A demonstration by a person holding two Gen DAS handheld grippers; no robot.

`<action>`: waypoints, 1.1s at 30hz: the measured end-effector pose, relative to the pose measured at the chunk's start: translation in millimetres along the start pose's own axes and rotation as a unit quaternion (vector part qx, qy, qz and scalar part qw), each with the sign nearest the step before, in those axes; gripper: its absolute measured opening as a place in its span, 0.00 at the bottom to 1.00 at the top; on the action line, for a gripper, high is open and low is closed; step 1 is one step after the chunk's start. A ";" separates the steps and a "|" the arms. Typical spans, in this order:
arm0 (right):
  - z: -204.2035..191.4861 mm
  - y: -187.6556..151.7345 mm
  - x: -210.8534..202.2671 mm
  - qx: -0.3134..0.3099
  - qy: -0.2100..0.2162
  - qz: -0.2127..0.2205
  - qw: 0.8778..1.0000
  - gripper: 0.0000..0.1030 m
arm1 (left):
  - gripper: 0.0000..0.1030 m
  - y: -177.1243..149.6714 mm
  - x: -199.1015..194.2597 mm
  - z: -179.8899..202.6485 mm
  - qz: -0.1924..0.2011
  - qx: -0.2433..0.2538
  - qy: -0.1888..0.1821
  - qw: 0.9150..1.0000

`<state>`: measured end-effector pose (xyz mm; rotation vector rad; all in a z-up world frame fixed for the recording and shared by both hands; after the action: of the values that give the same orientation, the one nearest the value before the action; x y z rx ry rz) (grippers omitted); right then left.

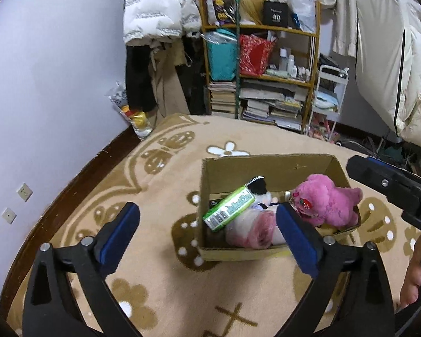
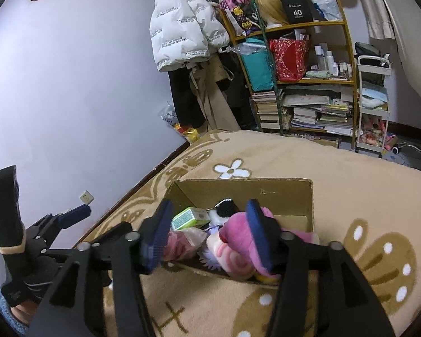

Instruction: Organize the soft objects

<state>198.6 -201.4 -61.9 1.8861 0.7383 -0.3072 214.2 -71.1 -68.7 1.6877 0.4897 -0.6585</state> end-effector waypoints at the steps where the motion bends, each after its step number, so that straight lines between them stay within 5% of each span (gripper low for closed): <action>1: -2.2 -0.1 -3.8 -0.004 -0.004 0.001 1.000 0.71 | 0.95 0.3 -7.3 -3.8 0.006 -0.001 0.004 1.000; 10: -13.4 -6.2 -50.1 -0.019 -0.034 0.018 0.999 1.00 | 0.99 -1.2 -58.1 -20.7 0.036 -0.021 0.006 0.999; 33: -12.6 -35.1 -132.9 -0.019 -0.061 0.066 0.996 1.00 | 0.99 -40.8 -140.2 -28.4 0.086 -0.011 0.028 0.996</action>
<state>72.1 -227.4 -13.1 1.8527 0.5316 -0.3189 87.4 -30.6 -2.4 1.7100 0.3851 -0.4803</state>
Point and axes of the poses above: each gripper's, at about its wrist camera, not at the fingertips, and x roughly the way its jaws point, z to its right, y to its top, the point moved 10 cm from there along x, roughly the way its jaws point, and after that the axes turned 6 degrees about y, right-handed, at the moved point
